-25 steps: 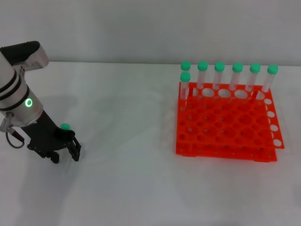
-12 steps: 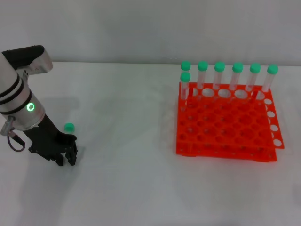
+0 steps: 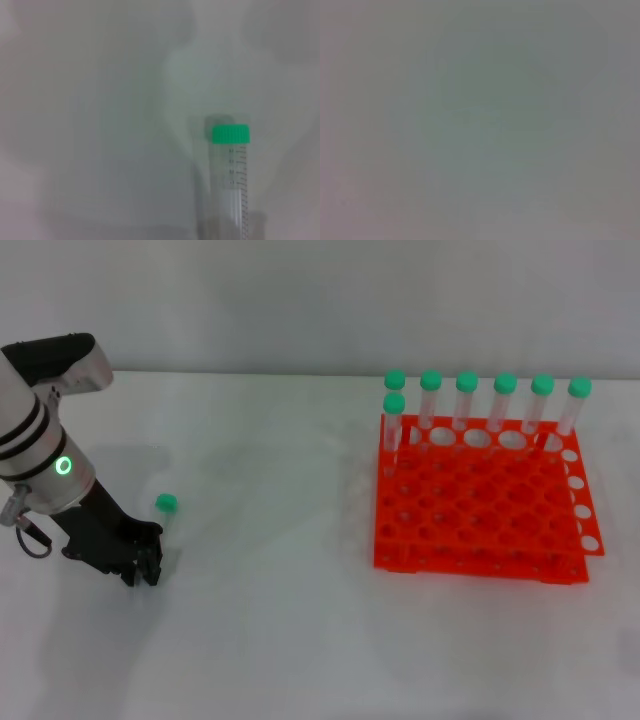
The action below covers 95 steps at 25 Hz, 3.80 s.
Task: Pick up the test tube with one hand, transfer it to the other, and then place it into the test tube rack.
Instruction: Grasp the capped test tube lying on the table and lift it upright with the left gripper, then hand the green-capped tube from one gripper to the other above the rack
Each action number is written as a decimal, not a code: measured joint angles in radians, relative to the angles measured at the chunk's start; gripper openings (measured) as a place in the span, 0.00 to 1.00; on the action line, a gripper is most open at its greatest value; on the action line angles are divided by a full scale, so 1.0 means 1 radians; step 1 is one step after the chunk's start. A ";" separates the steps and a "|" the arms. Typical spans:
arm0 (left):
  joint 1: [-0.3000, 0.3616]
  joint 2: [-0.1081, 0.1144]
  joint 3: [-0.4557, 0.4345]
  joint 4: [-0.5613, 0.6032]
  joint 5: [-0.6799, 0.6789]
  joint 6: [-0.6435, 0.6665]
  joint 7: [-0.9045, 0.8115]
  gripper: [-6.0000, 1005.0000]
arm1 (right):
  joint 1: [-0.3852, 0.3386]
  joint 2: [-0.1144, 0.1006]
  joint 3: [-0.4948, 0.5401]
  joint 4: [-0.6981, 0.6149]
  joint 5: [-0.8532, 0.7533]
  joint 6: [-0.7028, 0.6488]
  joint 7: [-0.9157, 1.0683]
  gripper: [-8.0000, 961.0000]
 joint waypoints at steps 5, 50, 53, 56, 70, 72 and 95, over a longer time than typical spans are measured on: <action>0.000 0.004 0.000 -0.007 -0.040 -0.034 0.030 0.20 | 0.001 0.000 0.000 0.000 0.000 0.000 0.000 0.88; 0.489 -0.203 -0.002 0.510 -1.682 0.031 2.262 0.20 | 0.171 -0.199 -0.218 0.009 -0.599 -0.481 0.619 0.88; 0.488 -0.206 -0.002 0.542 -1.656 -0.041 2.267 0.20 | 0.202 -0.186 -0.221 0.010 -0.611 -0.474 0.593 0.88; 0.485 -0.209 -0.002 0.559 -1.600 -0.089 2.291 0.20 | 0.234 -0.180 -0.222 0.011 -0.643 -0.461 0.583 0.88; 0.478 -0.204 -0.003 0.561 -1.515 -0.112 2.331 0.20 | 0.307 -0.173 -0.224 -0.002 -0.757 -0.400 0.613 0.88; 0.477 -0.205 -0.003 0.561 -1.514 -0.113 2.332 0.20 | 0.312 -0.165 -0.223 -0.003 -0.767 -0.398 0.615 0.88; 0.498 -0.206 -0.003 0.563 -1.521 -0.128 2.334 0.20 | 0.383 -0.129 -0.223 -0.003 -0.807 -0.347 0.609 0.76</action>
